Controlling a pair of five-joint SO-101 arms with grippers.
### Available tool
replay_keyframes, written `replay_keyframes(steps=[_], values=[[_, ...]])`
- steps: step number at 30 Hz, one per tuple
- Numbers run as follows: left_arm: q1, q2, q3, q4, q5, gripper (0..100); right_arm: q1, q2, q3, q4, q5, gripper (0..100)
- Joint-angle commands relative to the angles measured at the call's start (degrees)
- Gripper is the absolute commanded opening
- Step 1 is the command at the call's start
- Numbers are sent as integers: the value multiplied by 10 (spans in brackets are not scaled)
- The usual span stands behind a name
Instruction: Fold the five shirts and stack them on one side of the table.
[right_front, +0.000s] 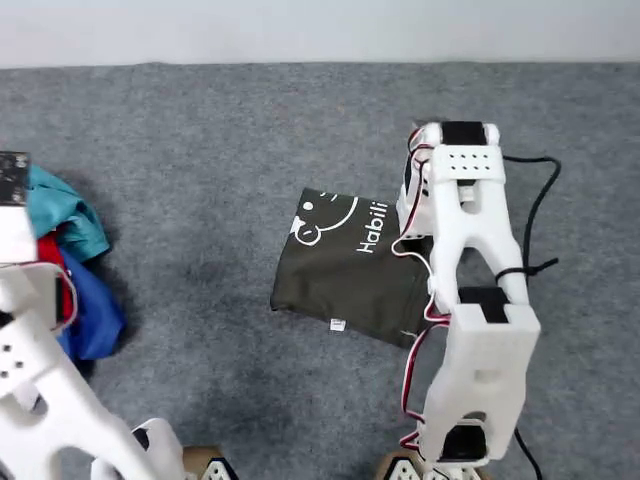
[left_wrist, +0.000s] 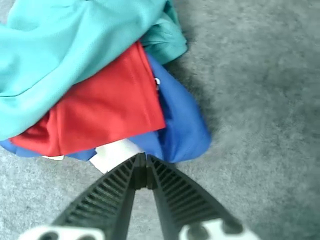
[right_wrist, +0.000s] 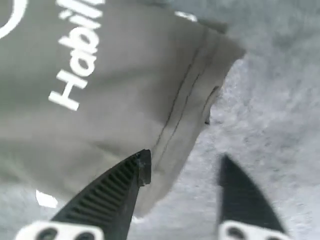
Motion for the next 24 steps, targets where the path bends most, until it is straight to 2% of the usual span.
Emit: replay_keyframes(steps=[1, 13, 24], values=[[11, -33, 12, 14, -4, 6, 0, 13, -12, -26, -46, 374], [9, -36, 13, 15, -4, 6, -58, 89, -12, -96, -49, 252], [10, -36, 14, 15, -4, 6, -56, 154, -13, -96, -46, 227]])
